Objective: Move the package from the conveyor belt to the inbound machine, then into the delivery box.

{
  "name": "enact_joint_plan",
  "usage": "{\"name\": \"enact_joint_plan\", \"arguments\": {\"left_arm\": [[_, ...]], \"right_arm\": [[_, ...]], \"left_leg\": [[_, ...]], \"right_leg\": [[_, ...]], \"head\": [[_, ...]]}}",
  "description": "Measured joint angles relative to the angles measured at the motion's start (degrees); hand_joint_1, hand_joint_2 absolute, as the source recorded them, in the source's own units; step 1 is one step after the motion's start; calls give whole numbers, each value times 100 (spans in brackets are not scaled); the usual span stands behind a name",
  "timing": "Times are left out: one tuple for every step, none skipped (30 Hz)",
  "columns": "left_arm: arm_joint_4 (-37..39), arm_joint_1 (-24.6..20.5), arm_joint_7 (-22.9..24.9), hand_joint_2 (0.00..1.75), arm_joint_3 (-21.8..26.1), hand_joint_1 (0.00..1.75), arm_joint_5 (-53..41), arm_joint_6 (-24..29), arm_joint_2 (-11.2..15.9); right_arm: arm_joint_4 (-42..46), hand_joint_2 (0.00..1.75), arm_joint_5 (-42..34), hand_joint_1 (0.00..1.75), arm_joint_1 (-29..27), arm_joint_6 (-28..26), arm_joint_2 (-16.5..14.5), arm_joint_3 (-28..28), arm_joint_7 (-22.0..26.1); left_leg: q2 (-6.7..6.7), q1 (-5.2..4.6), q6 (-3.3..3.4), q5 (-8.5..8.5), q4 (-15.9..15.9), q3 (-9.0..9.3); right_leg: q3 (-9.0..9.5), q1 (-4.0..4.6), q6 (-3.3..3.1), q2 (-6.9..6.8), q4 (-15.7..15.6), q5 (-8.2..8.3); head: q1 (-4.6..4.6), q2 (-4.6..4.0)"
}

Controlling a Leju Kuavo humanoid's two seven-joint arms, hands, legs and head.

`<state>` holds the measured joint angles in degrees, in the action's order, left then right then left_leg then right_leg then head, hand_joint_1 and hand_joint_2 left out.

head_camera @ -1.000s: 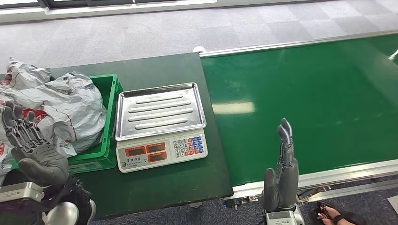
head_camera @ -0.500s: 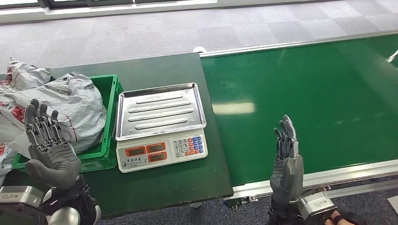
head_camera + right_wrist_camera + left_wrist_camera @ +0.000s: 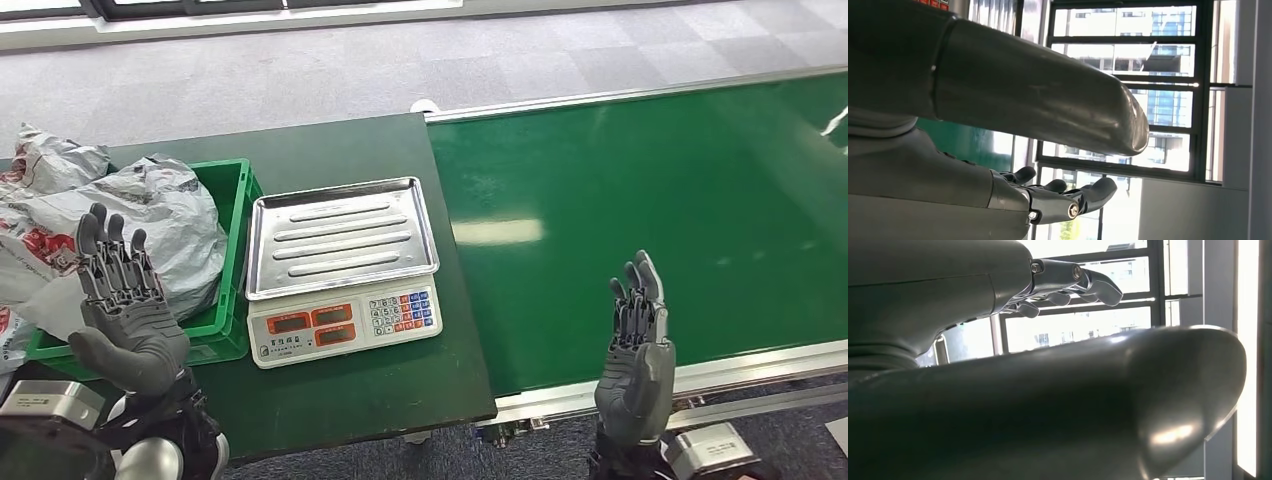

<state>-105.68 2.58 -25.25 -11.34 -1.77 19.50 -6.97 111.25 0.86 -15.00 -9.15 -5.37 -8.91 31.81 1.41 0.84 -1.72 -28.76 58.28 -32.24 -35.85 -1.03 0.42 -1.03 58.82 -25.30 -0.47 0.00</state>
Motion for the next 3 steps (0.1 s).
{"name": "enact_joint_plan", "arguments": {"left_arm": [[0,0,11,0,0,0,-10,0,-9],[0,0,31,0,0,0,-19,0,-18],[0,0,41,0,0,0,-23,0,-22]], "right_arm": [[10,0,-1,0,-13,2,-10,14,-1],[20,0,-1,0,-26,2,-20,29,-2],[23,0,-1,0,-33,2,-24,36,-2]], "left_leg": [[0,0,0,0,0,1],[0,0,0,0,0,1],[0,0,0,0,0,2]], "right_leg": [[0,0,0,0,0,0],[0,0,0,0,0,0],[0,0,0,0,0,0]], "head": [[1,0],[1,0],[0,0]]}}
